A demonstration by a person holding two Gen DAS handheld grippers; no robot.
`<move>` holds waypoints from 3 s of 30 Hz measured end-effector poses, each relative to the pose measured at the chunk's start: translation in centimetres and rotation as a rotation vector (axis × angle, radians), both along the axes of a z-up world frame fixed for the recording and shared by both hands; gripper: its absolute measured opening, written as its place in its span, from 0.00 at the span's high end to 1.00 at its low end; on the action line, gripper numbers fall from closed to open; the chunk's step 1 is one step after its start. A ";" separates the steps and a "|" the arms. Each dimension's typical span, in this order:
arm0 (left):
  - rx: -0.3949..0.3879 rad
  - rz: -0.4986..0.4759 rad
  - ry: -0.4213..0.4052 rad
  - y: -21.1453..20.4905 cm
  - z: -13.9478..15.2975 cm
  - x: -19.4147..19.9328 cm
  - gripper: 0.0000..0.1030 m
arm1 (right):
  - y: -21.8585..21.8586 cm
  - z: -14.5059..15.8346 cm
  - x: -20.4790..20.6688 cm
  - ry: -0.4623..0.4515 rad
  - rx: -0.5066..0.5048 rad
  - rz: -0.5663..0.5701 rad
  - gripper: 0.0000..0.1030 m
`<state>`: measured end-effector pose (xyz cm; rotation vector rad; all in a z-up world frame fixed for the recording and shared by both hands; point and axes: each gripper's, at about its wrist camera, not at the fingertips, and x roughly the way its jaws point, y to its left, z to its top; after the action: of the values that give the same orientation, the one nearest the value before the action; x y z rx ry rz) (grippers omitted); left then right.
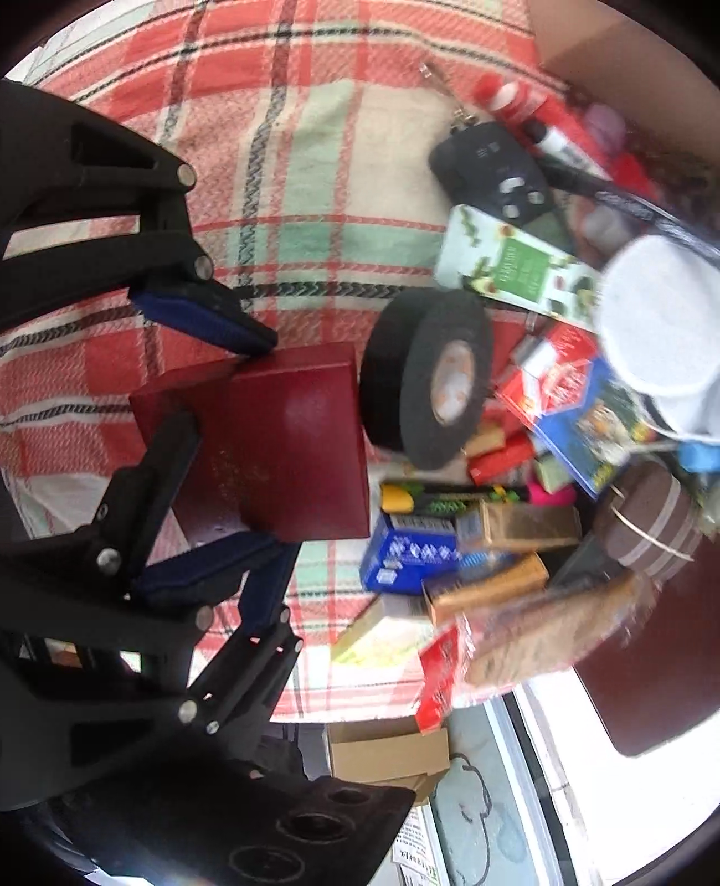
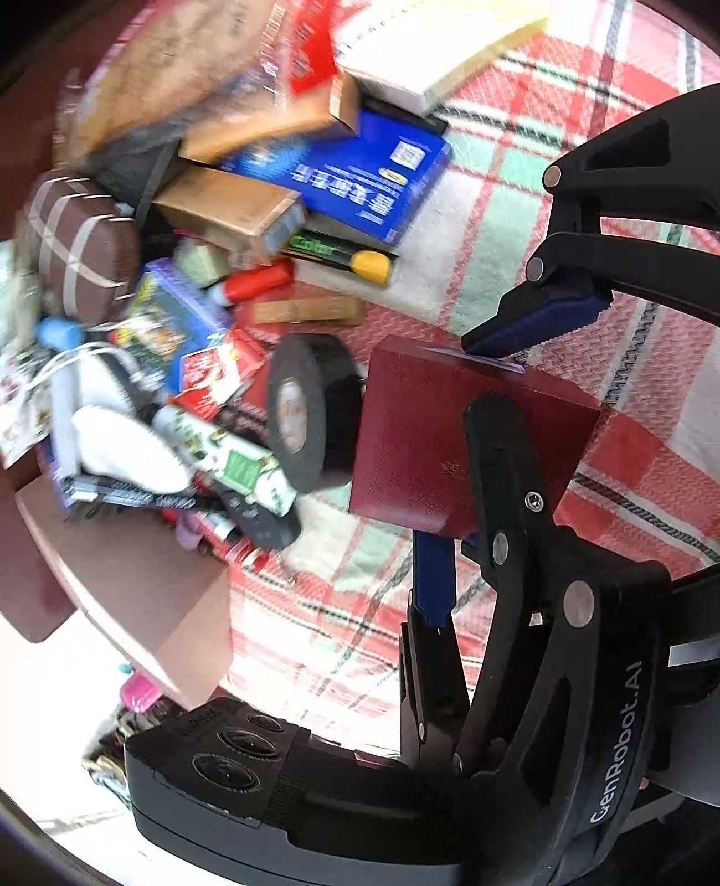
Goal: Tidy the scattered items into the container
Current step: 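Lift the dark red booklet box with the right tool over the cardboard box, then lower the booklet box beside the gift box and open the right tool, then withdraw the right tool from the cardboard box toward the remaining pile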
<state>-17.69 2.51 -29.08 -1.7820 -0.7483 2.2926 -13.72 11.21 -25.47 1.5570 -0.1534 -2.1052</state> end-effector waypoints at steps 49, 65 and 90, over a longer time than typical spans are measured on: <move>-0.168 0.226 0.297 -42.0 11.7 -6.2 0.40 | -36.7 8.6 -21.2 0.123 -0.012 0.164 0.42; -0.146 0.254 0.225 -45.3 7.2 -6.7 0.36 | -39.5 3.4 -24.0 -0.010 -0.001 0.138 0.42; -0.087 0.355 0.257 -43.5 7.9 -3.1 0.00 | -36.0 6.6 -20.5 0.058 0.059 0.053 0.14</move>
<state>-20.76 -40.95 -21.21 -1.4361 -0.9950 2.7504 -34.21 -24.77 -18.90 1.5149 -0.0304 -2.1286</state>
